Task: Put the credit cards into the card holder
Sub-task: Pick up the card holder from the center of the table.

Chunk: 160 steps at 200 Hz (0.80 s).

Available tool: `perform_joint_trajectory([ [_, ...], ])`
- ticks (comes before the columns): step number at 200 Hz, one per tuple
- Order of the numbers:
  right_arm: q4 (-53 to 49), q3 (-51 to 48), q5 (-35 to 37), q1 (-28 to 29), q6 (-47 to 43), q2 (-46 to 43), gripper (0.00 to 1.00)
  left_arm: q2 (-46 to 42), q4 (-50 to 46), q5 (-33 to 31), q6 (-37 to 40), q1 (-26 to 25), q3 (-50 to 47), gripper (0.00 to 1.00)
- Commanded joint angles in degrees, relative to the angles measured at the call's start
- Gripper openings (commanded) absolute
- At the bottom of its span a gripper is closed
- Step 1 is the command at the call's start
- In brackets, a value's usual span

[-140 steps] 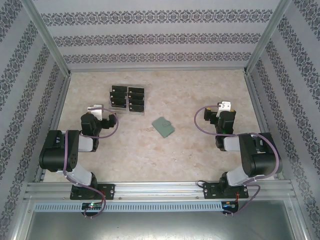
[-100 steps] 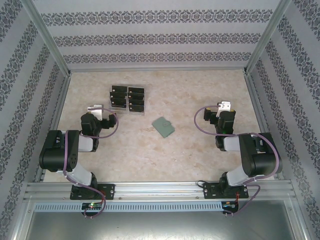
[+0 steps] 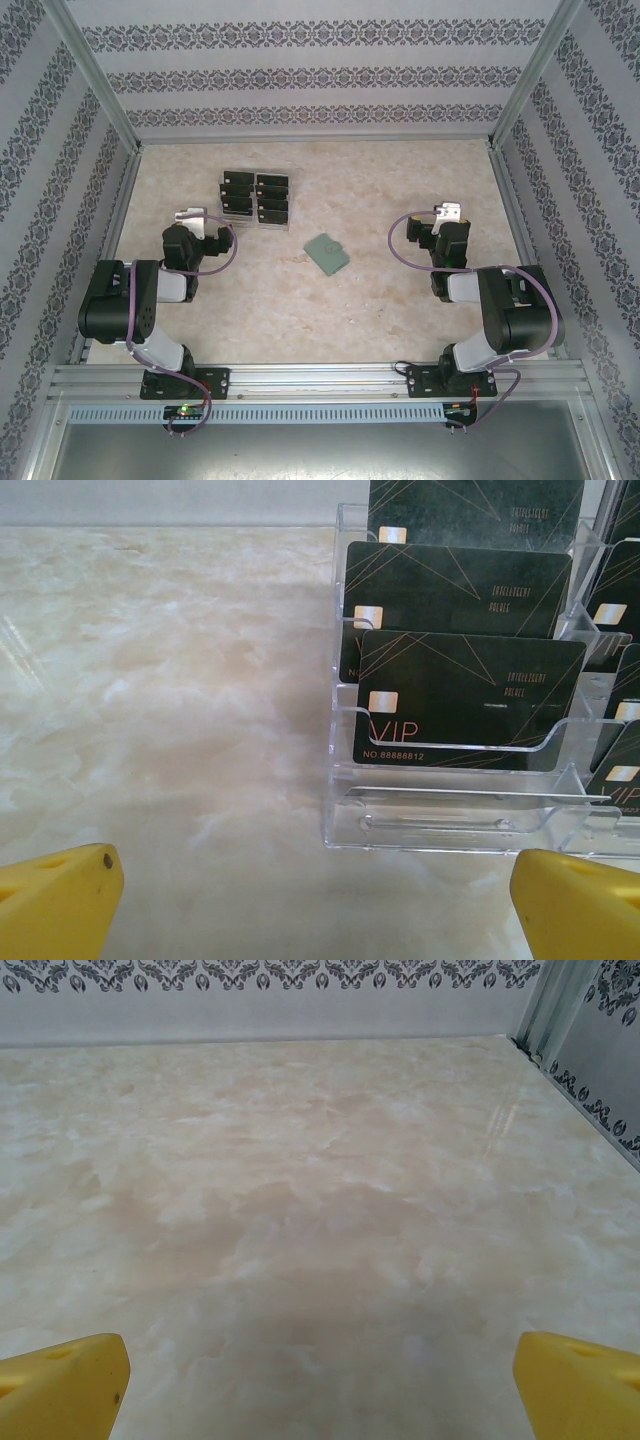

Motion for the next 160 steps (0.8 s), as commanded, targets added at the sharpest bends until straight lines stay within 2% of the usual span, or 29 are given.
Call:
perform_joint_trajectory([
  [1,0.3,0.8,-1.1,-0.7,-0.2,-0.6,0.98,-0.4,-0.2,-1.0,0.1,-0.7,0.7,1.00],
  [52,0.8,0.4,-2.8,-1.3,0.0,-0.7,0.98,-1.2,0.5,-0.9,-0.1,-0.6,0.1,1.00],
  [77,1.1,-0.7,-1.2,-1.2,0.1,-3.5,0.98,-4.4,-0.6,-2.3,-0.5,-0.6,-0.7,1.00],
  [101,-8.3,0.4,1.0,-0.6,0.5,-11.5,0.98,-11.3,-9.2,-2.9,-0.7,-0.6,0.7,1.00],
  [111,-16.7,2.5,1.8,-0.6,2.5,-15.2,0.98,-14.1,-12.7,-3.6,-0.9,-0.6,1.5,1.00],
  [132,-33.5,8.6,1.8,-1.0,12.4,-21.8,0.98,-21.0,-20.0,-5.2,-5.3,-0.7,2.9,1.00],
  [146,-42.7,12.2,2.4,-1.8,23.6,-24.9,0.98,-25.5,-26.1,-4.5,-9.5,-0.7,4.6,1.00],
  [153,-45.6,13.0,0.5,-2.4,26.4,-26.3,0.98,-27.8,-29.9,-4.4,-11.9,-0.8,5.7,1.00],
  [160,-46.2,13.3,-5.5,-2.9,26.4,-27.5,0.98,-30.2,-34.0,-4.5,-14.8,-0.9,6.7,1.00],
])
